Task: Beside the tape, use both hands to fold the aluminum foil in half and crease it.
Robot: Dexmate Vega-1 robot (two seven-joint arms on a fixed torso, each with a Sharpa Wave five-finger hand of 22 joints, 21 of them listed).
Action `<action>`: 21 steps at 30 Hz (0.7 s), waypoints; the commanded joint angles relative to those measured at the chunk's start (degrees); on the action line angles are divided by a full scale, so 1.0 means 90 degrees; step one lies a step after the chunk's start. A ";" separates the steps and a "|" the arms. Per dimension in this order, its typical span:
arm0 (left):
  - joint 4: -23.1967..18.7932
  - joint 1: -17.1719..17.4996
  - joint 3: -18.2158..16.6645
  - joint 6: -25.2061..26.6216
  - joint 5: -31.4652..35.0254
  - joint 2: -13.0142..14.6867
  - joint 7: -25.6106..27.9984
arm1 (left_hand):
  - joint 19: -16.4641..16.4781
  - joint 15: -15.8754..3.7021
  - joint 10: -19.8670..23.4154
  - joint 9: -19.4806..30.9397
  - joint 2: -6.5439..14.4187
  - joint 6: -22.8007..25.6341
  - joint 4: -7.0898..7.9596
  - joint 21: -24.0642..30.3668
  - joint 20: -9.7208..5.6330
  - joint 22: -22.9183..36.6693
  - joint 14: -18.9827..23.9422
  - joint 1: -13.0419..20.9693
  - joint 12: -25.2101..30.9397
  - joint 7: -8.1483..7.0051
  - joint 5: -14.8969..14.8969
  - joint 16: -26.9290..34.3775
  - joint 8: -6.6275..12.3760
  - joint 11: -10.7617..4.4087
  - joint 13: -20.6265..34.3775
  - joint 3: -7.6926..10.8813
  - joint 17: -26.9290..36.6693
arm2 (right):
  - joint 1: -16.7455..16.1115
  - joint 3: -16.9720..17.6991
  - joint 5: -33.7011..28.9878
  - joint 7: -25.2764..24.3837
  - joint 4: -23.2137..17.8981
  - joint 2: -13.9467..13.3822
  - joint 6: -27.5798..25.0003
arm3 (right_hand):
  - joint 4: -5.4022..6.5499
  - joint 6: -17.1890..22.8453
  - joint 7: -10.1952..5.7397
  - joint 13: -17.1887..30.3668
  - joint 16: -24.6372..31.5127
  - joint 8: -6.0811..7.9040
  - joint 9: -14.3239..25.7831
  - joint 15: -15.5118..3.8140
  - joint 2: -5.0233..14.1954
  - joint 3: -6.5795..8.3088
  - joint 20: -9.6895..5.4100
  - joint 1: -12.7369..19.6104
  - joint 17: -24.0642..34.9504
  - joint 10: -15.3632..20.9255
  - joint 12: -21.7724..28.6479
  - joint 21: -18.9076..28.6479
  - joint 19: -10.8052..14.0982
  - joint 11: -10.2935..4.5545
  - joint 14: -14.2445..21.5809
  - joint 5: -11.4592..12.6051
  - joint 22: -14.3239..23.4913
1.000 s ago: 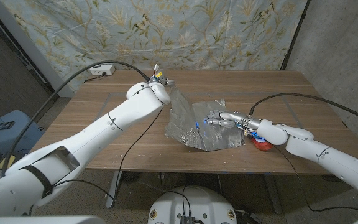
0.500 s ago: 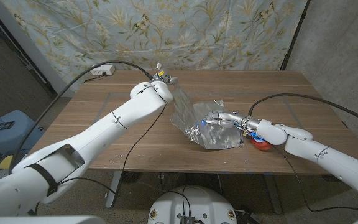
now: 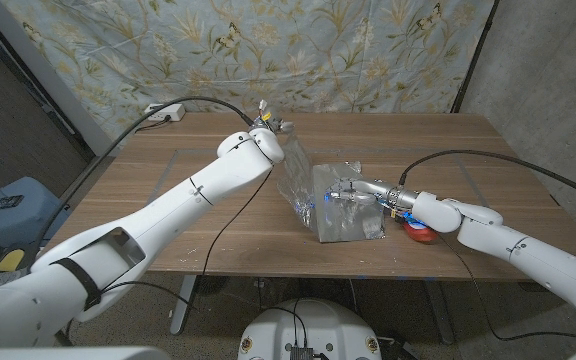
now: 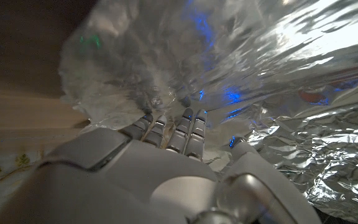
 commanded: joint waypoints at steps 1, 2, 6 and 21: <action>0.0174 -0.0074 0.0086 -0.0213 0.0158 -0.0145 -0.0128 | 0.0026 0.0016 0.0041 -0.0014 -0.0025 0.0000 0.0010 0.0026 -0.0011 0.0012 0.0011 0.0040 0.0006 0.0015 0.0046 0.0023 0.0030 -0.0051 -0.0014 0.0038 0.0016 | -0.0017 0.0033 0.0061 0.0050 0.0001 -0.0039 0.0127 | -0.0035 0.0034 0.0035 0.0014 0.0035 -0.0014 0.0029 -0.0398 -0.0006 0.0038 -0.0559 -0.0040 0.0023 0.0010 0.0004 0.0043 0.0046 0.0002 0.0048 -0.0005 0.0018; 0.0192 -0.0077 0.0098 -0.0254 0.0166 -0.0166 -0.0139 | 0.0025 0.0018 0.0031 -0.0018 -0.0025 -0.0004 0.0010 0.0028 -0.0006 0.0012 0.0005 0.0039 0.0006 0.0020 0.0048 0.0022 0.0031 -0.0043 -0.0008 0.0037 0.0016 | -0.0021 0.0030 0.0068 0.0080 -0.0024 -0.0057 0.0158 | -0.0035 0.0035 0.0036 0.0014 0.0035 -0.0014 0.0029 -0.0398 -0.0006 0.0039 -0.0557 -0.0041 0.0023 0.0013 0.0005 0.0043 0.0048 0.0003 0.0050 -0.0005 0.0018; 0.0227 -0.0079 0.0115 -0.0289 0.0201 -0.0232 -0.0158 | 0.0026 0.0007 0.0040 -0.0034 -0.0026 0.0002 0.0009 0.0033 -0.0008 0.0011 0.0007 0.0040 -0.0005 0.0016 0.0053 0.0025 0.0038 -0.0047 -0.0036 0.0038 0.0018 | -0.0046 0.0043 0.0097 0.0143 -0.0069 -0.0091 0.0208 | -0.0040 0.0032 0.0032 0.0014 0.0034 -0.0015 0.0029 -0.0396 -0.0007 0.0044 -0.0553 -0.0044 0.0023 0.0011 0.0004 0.0043 0.0056 -0.0025 0.0049 -0.0005 0.0017; 0.0327 0.0010 0.0183 -0.0589 0.0332 -0.0463 -0.0129 | -0.0008 0.0015 -0.0005 -0.0106 -0.0023 -0.0014 0.0008 0.0040 0.0003 0.0010 -0.0041 0.0042 -0.0032 0.0048 0.0068 0.0021 0.0038 -0.0052 -0.0063 0.0041 0.0033 | -0.0146 0.0143 0.0202 0.0223 -0.0069 -0.0165 0.0394 | -0.0052 0.0030 0.0024 0.0014 0.0034 -0.0016 0.0029 -0.0399 -0.0005 0.0061 -0.0536 -0.0049 0.0022 0.0020 0.0007 0.0042 0.0082 -0.0030 0.0053 -0.0005 0.0015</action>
